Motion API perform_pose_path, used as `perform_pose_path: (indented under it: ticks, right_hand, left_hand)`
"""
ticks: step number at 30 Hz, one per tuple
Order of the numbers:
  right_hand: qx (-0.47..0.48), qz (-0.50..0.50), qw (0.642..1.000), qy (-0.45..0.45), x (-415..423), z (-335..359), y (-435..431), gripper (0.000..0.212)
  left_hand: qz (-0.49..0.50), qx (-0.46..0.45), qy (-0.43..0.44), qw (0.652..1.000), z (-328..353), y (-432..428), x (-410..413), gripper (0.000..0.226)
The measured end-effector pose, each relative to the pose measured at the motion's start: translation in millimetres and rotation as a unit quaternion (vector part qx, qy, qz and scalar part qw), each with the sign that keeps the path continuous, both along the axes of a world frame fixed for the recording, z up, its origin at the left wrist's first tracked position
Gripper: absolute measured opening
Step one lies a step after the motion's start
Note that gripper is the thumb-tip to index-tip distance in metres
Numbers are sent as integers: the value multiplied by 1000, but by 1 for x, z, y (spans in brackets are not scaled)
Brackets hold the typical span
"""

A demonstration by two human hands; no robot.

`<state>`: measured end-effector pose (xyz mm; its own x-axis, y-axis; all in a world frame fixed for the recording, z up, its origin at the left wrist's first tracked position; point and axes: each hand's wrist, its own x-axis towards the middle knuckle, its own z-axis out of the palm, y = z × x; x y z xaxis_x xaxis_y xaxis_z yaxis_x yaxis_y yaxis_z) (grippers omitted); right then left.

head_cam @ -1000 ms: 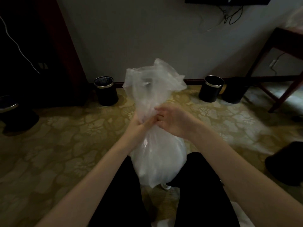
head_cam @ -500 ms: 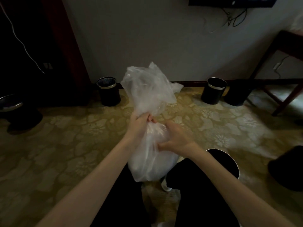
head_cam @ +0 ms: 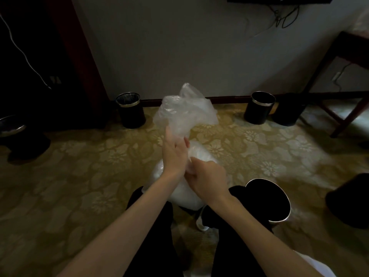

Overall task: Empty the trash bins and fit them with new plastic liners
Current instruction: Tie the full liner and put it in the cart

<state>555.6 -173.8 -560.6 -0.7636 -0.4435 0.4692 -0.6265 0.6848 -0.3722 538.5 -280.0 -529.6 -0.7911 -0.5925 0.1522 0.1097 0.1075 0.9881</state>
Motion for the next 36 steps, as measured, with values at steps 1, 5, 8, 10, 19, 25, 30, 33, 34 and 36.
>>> perform_pose_path:
  ticks: [1,5,8,10,19,25,30,33,34,36]
  right_hand:
    - [-12,4,1000,-7,-2,0,3,33]
    - [-32,22,997,-72,-14,1,15,33]
    - [-29,24,993,-109,-17,-2,15,34]
    - [-40,29,991,-123,-13,-5,10,35]
    - [86,33,990,-109,-2,-12,-19,47]
    - [141,44,983,-110,-1,-15,-32,40]
    - [145,51,982,-113,-5,-22,-39,31]
    - [162,62,982,-79,-4,-24,-41,24]
    - [166,69,982,-59,-4,-24,-41,22]
    - [169,87,982,-22,-5,-22,-42,16]
  left_hand:
    - [-26,-18,-7,999,1,-2,1,12]
    - [-166,-54,-27,984,2,-23,18,22]
    - [-204,-82,-46,974,-10,-42,34,41]
    - [-167,-87,-40,981,-21,-44,42,37]
    - [-21,-55,22,998,-55,-35,54,35]
    - [10,59,2,998,-70,-36,47,37]
    - [35,76,-22,996,-78,-41,40,33]
    - [18,88,-41,995,-80,-43,37,19]
    - [13,84,-46,995,-79,-44,35,17]
    - [9,62,-43,997,-73,-47,30,10]
